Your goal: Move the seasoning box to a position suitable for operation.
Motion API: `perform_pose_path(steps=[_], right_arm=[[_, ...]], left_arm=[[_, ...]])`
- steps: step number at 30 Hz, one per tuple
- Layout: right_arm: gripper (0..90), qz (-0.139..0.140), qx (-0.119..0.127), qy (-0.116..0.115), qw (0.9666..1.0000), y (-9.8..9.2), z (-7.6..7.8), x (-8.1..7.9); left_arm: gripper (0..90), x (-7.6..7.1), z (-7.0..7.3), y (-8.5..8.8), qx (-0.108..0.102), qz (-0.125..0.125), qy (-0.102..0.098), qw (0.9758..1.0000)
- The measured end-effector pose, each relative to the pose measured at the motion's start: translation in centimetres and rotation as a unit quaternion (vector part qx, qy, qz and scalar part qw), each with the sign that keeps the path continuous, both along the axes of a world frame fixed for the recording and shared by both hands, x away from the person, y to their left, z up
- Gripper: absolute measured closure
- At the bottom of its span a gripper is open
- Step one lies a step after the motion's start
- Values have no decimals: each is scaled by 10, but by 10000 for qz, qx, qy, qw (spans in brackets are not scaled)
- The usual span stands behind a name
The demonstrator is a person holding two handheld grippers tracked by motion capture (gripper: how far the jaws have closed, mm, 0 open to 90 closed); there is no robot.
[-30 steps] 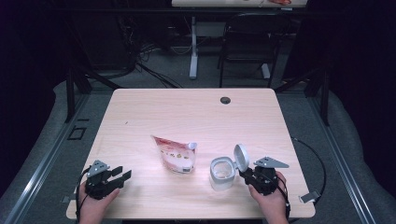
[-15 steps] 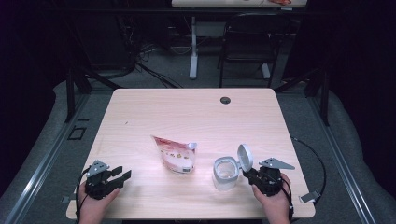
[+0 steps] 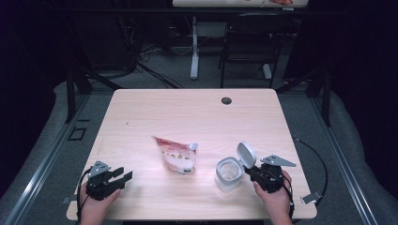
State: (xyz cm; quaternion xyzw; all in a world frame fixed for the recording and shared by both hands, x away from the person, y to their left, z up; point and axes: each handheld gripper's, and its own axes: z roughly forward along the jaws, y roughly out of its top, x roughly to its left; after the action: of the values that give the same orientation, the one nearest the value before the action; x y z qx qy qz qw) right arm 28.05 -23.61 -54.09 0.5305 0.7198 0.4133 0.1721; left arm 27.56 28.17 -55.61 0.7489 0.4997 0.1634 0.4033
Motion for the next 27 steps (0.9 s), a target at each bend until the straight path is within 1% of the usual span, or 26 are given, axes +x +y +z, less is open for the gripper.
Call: perform_pose_path(steps=[2,7,9,11,14,16,19,23,27], right_arm=[[777,27,57,-14,10000,0,-1,3],[772,88,84,13,9999,-1,-1,8],[770,114,159,24,9998,-1,-1,10],[770,124,165,26,9998,0,-1,13],[770,169,106,22,9998,2,0,16],[771,201,132,9,9997,4,0,18],[771,274,34,13,9996,7,1,21],[771,349,24,-27,9994,8,1,24],[774,439,87,-66,9990,9,1,27]], left_arm=[[543,0,0,0,-1,4,7,10000],[543,1,-1,-1,14,3,24,10000],[543,1,-1,-1,32,-13,27,10000],[543,0,-1,-1,35,-7,28,10000],[543,0,-1,0,26,7,27,10000],[543,0,-1,0,27,6,17,10000],[543,0,-1,-1,46,-8,15,10000],[541,1,-1,-1,41,-7,14,10000],[540,1,-1,-1,52,-19,10,10000]])
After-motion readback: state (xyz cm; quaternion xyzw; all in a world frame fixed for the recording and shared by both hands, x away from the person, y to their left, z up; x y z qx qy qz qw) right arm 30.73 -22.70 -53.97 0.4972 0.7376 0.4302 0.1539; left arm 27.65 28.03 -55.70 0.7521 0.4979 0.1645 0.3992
